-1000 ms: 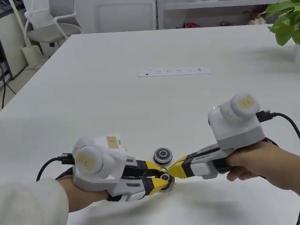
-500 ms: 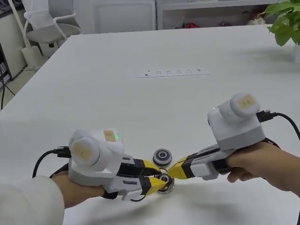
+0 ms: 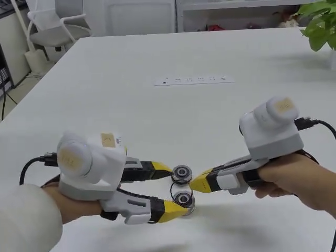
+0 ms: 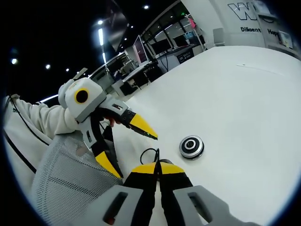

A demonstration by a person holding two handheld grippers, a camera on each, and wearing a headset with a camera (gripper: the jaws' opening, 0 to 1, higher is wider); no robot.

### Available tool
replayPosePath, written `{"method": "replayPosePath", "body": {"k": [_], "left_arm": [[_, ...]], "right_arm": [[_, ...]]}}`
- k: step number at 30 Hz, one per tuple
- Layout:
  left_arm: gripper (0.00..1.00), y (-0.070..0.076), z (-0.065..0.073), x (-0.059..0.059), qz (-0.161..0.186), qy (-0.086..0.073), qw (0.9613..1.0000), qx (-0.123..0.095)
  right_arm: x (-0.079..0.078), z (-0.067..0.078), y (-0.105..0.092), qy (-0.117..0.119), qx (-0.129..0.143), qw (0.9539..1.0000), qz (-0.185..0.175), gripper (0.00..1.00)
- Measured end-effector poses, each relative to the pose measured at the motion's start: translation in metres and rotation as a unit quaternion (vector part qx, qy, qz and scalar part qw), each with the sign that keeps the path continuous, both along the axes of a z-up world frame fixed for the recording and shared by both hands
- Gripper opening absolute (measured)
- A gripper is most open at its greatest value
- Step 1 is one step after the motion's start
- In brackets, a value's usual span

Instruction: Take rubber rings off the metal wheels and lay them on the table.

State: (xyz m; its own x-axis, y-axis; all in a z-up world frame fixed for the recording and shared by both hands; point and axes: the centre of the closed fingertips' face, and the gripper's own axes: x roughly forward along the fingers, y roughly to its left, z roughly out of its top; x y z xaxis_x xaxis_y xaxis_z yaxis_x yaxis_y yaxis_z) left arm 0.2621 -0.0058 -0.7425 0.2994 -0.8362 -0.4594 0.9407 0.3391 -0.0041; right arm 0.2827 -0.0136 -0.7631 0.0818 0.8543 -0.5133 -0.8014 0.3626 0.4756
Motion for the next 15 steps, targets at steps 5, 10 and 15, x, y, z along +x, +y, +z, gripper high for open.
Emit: {"method": "replayPosePath", "body": {"k": [5, 10, 15], "left_arm": [[0.57, 0.001, 0.021, 0.0, -0.001, -0.007, 0.9998, -0.017], [0.7, 0.012, 0.035, -0.006, -0.004, -0.008, 0.9998, -0.019], [0.76, 0.03, 0.045, -0.015, -0.003, -0.012, 0.9999, -0.007]], "right_arm": [[-0.002, 0.003, 0.003, 0.005, 0.005, 1.0, 0.0, 0.0], [-0.003, 0.01, 0.007, 0.007, 0.017, 0.9998, 0.001, 0.0], [-0.011, 0.014, 0.013, 0.005, 0.022, 0.9997, 0.011, 0.0]]}}
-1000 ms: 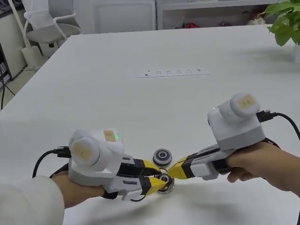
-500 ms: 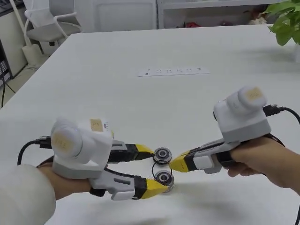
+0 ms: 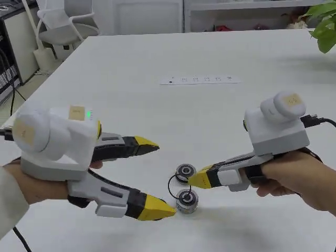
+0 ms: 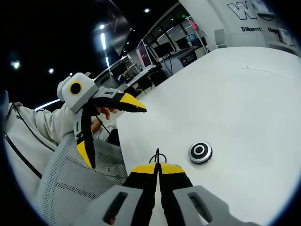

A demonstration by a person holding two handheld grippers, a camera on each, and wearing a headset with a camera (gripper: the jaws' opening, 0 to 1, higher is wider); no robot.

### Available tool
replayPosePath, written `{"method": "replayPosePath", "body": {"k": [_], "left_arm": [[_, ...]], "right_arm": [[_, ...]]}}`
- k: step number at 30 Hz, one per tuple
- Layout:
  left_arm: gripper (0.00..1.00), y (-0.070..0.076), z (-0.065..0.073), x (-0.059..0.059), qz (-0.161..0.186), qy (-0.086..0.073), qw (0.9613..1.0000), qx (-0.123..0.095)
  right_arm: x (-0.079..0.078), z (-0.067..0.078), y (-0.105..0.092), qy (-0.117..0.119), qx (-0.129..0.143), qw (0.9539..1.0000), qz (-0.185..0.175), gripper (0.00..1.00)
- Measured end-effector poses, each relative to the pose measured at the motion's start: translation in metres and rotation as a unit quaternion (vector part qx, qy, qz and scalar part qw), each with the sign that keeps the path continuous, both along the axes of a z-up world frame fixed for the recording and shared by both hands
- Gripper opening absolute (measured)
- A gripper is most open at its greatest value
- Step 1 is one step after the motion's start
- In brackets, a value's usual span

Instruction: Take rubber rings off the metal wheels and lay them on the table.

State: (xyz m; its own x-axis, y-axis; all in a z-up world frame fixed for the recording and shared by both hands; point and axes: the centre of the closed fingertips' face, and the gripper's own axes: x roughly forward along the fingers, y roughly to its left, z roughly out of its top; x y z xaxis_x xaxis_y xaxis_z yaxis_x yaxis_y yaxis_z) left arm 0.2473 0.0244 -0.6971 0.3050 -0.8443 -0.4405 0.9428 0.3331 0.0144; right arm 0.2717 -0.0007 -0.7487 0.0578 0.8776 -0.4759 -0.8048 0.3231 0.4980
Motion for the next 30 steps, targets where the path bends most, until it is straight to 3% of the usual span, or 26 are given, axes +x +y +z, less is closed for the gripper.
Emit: {"method": "replayPosePath", "body": {"k": [8, 15, 23, 30], "left_arm": [[0.81, 0.034, 0.011, -0.013, 0.028, -0.014, 0.9995, 0.006], [0.87, 0.066, 0.017, -0.019, 0.08, -0.021, 0.9966, 0.003], [0.89, 0.093, 0.019, -0.028, 0.136, -0.024, 0.9902, -0.015], [0.89, 0.106, 0.017, -0.034, 0.169, -0.022, 0.9849, -0.029]], "right_arm": [[-0.008, 0.006, 0.008, -0.006, 0.007, 0.9999, 0.011, 0.0], [-0.014, 0.014, 0.019, -0.011, 0.02, 0.9996, 0.017, 0.0], [-0.018, 0.016, 0.031, -0.02, 0.021, 0.9994, 0.019, 0.0], [-0.019, 0.01, 0.039, -0.022, 0.019, 0.9995, 0.013, 0.0]]}}
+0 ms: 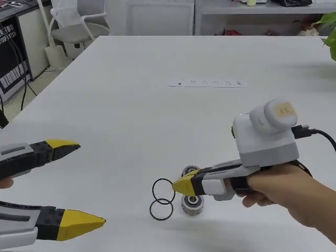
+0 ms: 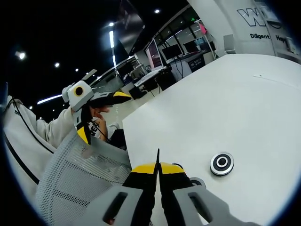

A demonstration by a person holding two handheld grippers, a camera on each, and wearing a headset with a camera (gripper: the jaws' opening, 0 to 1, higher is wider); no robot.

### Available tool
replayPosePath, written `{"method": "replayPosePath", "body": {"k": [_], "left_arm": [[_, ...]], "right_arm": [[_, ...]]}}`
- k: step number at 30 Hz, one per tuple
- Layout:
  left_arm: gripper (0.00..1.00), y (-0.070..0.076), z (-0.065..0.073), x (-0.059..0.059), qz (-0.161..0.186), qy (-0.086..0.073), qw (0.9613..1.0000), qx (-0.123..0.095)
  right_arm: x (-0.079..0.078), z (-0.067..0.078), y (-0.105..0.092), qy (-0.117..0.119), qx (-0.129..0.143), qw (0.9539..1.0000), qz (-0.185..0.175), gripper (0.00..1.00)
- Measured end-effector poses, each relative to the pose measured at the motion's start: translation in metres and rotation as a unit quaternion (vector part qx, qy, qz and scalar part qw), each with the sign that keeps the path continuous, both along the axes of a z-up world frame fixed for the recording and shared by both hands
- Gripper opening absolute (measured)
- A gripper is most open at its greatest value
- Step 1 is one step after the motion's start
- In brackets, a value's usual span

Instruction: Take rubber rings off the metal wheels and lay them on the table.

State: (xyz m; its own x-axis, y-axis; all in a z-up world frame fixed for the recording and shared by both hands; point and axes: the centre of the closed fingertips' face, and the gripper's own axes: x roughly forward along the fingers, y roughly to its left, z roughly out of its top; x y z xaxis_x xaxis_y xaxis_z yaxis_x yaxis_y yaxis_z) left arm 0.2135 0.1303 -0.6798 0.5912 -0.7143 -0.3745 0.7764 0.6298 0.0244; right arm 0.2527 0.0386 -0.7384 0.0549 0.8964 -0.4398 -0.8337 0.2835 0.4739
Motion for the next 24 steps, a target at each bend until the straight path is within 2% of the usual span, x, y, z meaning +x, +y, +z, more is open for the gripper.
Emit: {"method": "replayPosePath", "body": {"k": [11, 15, 17, 18, 24], "left_arm": [[0.89, 0.006, 0.004, -0.006, 0.028, -0.004, 0.9995, -0.011], [0.89, 0.006, 0.005, -0.007, 0.036, -0.005, 0.9992, -0.019], [0.89, 0.006, 0.006, -0.008, 0.037, -0.005, 0.999, -0.023], [0.89, 0.006, 0.006, -0.008, 0.038, -0.005, 0.999, -0.024], [0.89, 0.009, 0.006, -0.008, 0.043, -0.003, 0.9988, -0.023]], "right_arm": [[-0.002, -0.023, 0.007, 0.002, -0.027, 0.9996, 0.002, 0.0], [0.002, -0.03, 0.009, 0.001, -0.034, 0.9994, -0.01, 0.0], [0.005, -0.031, 0.01, 0.009, -0.029, 0.9993, -0.02, 0.0], [0.005, -0.032, 0.011, 0.02, -0.025, 0.9991, -0.027, 0.0], [0.006, -0.039, 0.014, 0.037, -0.025, 0.9983, -0.037, 0.0]]}}
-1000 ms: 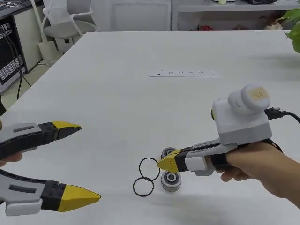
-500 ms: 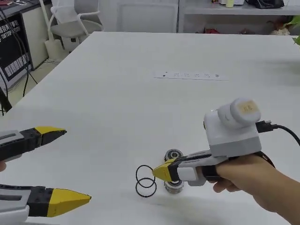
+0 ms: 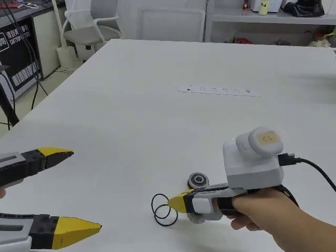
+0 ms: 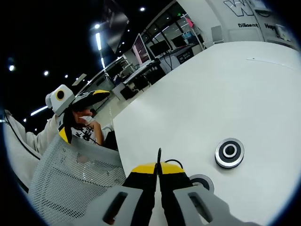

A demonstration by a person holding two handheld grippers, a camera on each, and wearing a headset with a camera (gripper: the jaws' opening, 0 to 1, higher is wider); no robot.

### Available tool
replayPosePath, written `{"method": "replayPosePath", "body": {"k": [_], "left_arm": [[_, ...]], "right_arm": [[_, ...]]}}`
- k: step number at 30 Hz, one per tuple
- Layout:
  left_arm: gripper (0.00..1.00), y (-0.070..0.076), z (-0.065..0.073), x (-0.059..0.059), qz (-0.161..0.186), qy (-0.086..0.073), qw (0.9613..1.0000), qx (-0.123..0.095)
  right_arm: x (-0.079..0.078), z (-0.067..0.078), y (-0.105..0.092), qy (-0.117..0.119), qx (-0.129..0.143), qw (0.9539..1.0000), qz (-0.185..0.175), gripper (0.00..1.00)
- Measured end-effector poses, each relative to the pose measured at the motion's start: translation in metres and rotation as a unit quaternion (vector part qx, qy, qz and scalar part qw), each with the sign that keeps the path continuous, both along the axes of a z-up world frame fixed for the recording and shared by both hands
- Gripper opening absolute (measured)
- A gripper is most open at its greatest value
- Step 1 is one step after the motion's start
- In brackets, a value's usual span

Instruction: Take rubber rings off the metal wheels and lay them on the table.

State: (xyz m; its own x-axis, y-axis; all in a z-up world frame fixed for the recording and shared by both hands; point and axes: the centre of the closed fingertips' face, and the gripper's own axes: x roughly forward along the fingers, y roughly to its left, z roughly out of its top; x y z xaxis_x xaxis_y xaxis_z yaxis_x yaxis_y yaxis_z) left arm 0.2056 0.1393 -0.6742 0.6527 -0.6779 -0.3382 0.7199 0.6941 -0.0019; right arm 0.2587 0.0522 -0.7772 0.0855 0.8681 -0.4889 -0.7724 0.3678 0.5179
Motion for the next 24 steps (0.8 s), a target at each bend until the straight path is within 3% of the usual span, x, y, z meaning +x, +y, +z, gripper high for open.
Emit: {"method": "replayPosePath", "body": {"k": [5, 9, 15, 24], "left_arm": [[0.89, -0.001, 0.0, 0.0, -0.001, 0.0, 1.0, -0.001], [0.89, -0.002, 0.0, 0.001, -0.002, -0.001, 1.0, -0.001], [0.88, -0.003, 0.001, 0.003, -0.003, -0.002, 1.0, 0.0], [0.88, -0.008, 0.009, 0.011, -0.004, -0.011, 0.9999, -0.002]], "right_arm": [[-0.002, -0.006, 0.003, 0.005, -0.007, 1.0, -0.002, 0.0], [0.005, -0.012, -0.002, -0.025, -0.034, 0.9991, -0.006, 0.0], [0.012, -0.017, -0.008, -0.036, -0.049, 0.998, -0.014, 0.03], [0.024, -0.009, -0.013, -0.057, -0.049, 0.997, -0.017, 0.09]]}}
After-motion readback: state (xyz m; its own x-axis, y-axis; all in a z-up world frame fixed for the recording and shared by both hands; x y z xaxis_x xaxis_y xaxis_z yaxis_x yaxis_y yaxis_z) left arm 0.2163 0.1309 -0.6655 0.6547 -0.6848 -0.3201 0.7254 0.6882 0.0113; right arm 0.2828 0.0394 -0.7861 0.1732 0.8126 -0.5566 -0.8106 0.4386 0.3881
